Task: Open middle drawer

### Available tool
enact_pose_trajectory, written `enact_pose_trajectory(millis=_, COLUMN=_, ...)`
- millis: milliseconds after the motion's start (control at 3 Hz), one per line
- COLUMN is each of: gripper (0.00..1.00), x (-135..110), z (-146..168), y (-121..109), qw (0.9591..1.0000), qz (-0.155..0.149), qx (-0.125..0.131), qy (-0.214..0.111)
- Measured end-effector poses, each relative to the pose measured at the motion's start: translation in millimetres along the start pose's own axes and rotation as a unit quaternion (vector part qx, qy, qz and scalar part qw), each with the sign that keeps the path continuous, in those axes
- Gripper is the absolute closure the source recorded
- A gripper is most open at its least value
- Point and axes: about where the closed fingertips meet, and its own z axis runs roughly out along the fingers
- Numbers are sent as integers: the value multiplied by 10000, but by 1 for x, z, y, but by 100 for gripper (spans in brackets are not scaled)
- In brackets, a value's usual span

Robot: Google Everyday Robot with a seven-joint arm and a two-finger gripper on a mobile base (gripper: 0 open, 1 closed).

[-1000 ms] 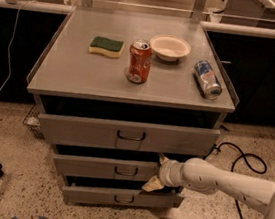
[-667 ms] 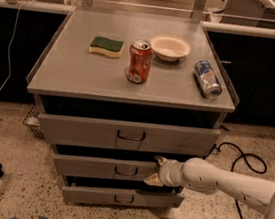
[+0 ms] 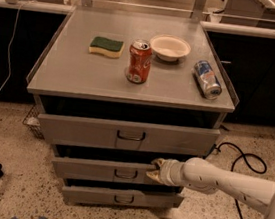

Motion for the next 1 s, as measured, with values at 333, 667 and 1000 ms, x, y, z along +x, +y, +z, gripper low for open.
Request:
enact_pose_trajectory(millis=333, gripper=100, x=0, z=0, y=0, qw=10000, qz=0, qx=0, qy=0)
enact_pose_trajectory(millis=667, gripper=100, x=-2, z=-4, y=-2, qw=10000, qz=0, qx=0, qy=0)
enact_pose_trajectory(millis=1000, gripper=100, x=-9, z=-18, y=1, qw=9999, qz=-150, qx=33, qy=-51)
